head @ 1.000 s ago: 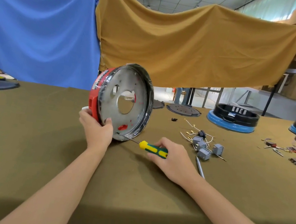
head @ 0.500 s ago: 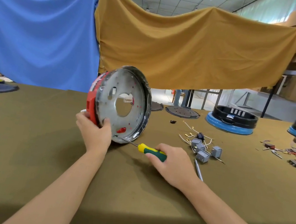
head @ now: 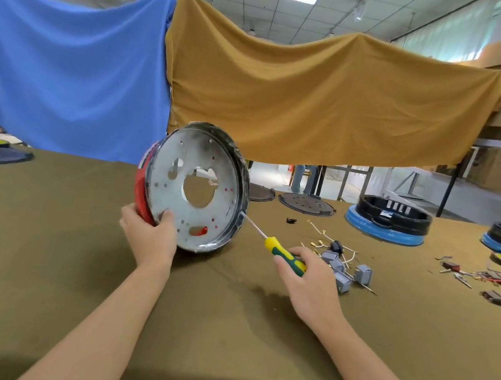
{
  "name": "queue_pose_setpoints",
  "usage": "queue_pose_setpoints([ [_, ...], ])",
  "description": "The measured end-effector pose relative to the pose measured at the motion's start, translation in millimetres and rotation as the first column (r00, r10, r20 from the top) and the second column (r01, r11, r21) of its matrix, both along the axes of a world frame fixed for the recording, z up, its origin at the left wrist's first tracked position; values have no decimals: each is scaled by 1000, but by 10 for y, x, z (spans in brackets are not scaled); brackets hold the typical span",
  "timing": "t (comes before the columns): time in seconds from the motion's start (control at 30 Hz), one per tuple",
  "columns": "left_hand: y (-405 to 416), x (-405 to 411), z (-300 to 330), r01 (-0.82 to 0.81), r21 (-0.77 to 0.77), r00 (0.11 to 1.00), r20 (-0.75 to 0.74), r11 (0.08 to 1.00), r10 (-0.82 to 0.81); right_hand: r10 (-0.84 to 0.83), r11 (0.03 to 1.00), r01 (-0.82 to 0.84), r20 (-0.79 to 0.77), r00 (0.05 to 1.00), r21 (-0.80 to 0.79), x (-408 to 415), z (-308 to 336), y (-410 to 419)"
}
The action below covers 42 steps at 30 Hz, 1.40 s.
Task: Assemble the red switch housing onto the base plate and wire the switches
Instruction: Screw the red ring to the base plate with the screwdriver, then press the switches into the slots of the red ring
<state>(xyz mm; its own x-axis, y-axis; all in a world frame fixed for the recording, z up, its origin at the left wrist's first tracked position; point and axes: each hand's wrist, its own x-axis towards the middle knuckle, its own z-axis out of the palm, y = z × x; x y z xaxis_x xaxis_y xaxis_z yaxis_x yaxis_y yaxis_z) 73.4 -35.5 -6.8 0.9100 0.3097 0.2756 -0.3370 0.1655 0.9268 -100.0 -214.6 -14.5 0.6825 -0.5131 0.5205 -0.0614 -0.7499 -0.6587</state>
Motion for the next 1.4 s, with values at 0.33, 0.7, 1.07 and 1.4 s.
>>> queue_pose_setpoints([
  [0.33,-16,-51,28,133,-152,986,-83,979,-147,-337,933,319,88,938,166,-302,56,-780],
  [0.7,-38,-227,55,-233,345,855,519,909,22,-586,794,608,-268,765,0,-434,-56,-1202],
  [1.07,-220,-358,-3,-539,733,566,680,415,-467,100,633,-254,248,963,731,-46,430,-204],
  [1.4,-188,-370,-58,-80,667,708,561,740,-429,138,427,-255,216,967,867,204,103,-260],
])
